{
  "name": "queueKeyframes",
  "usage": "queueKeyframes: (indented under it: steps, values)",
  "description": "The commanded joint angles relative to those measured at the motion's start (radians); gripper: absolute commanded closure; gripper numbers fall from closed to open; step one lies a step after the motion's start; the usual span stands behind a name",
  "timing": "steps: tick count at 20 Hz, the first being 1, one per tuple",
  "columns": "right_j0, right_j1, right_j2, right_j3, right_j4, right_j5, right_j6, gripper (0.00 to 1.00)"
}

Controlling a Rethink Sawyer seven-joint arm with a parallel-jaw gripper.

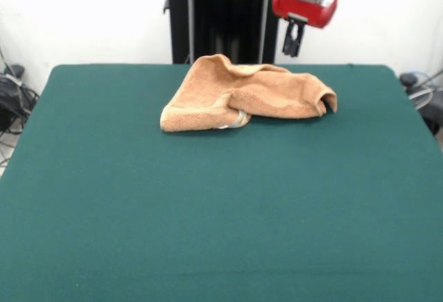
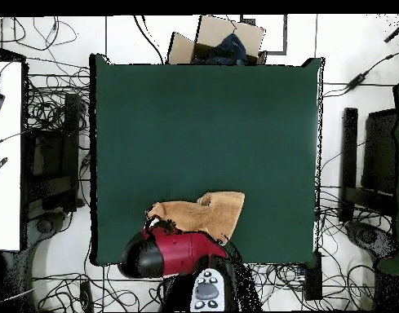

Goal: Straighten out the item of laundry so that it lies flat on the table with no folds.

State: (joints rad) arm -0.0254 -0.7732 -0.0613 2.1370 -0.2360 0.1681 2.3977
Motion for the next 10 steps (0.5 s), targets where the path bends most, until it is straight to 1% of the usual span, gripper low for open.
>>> queueKeyframes:
  steps: [1,6,10]
  values:
    - [0.037,0.141,-0.008,-0.131,-0.060,-0.112,0.042,1.00]
    - [0.074,0.214,-0.046,-0.169,-0.047,-0.177,0.071,1.00]
    - [0.074,0.237,-0.053,-0.184,-0.033,-0.188,0.068,1.00]
